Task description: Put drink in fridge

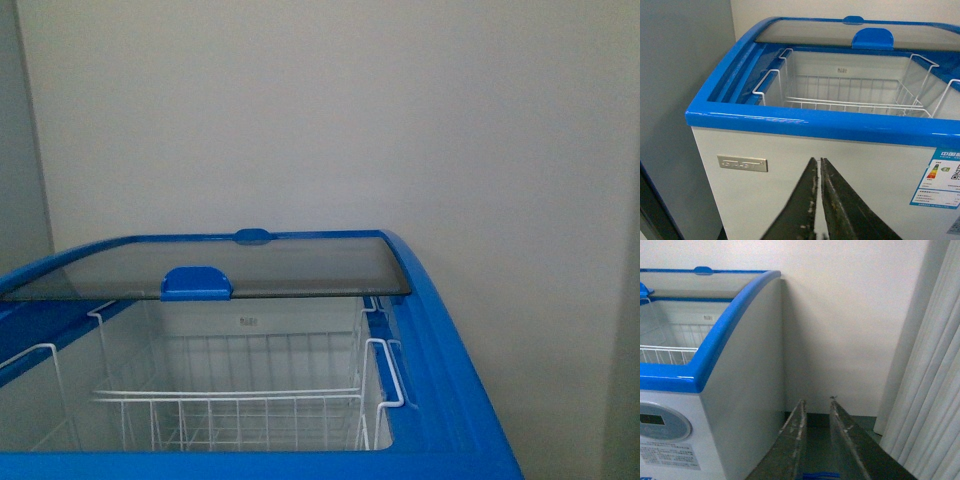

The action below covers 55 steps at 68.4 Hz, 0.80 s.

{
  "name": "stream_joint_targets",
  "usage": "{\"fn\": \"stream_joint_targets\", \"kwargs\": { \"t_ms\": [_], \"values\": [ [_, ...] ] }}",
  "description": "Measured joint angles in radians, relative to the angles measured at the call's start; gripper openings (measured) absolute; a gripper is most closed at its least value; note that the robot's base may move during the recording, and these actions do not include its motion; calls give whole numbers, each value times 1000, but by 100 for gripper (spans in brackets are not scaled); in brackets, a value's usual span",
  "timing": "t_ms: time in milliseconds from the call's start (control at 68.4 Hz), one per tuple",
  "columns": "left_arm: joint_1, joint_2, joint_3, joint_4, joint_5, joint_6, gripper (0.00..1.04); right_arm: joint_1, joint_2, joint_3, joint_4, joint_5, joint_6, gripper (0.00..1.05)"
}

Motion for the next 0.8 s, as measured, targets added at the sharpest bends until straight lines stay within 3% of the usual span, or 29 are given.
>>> {"fn": "stream_joint_targets", "kwargs": {
  "t_ms": [249,351,410,804],
  "values": [
    [0,0,0,0,0,0,60,0,0,0,0,0,0,63],
    [0,0,0,0,0,0,86,0,0,0,0,0,0,88],
    [0,0,0,0,0,0,97,0,0,0,0,0,0,98],
    [0,0,0,0,0,2,97,0,0,0,0,0,1,98]
  ]
}}
